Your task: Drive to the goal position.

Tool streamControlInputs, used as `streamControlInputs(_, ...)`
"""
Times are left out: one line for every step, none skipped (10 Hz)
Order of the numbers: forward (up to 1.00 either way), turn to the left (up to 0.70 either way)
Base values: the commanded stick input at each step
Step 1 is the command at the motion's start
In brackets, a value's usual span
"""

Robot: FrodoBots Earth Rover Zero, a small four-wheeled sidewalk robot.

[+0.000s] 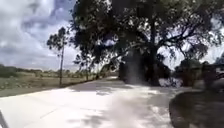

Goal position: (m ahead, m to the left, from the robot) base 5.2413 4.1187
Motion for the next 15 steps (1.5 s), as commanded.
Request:
streamControlInputs(0.69, 0.01)
streamControlInputs(0.69, 0.01)
streamControlInputs(0.69, 0.01)
streamControlInputs(0.69, 0.01)
streamControlInputs(0.69, 0.01)
streamControlInputs(0.69, 0.01)
streamControlInputs(0.69, 0.01)
streamControlInputs(0.69, 0.01)
streamControlInputs(0.69, 0.01)
streamControlInputs(0.69, 0.01)
streamControlInputs(0.69, 0.01)
streamControlInputs(0.69, 0.01)
streamControlInputs(0.69, 0.01)
streamControlInputs(0.69, 0.01)
streamControlInputs(0.69, 0.01)
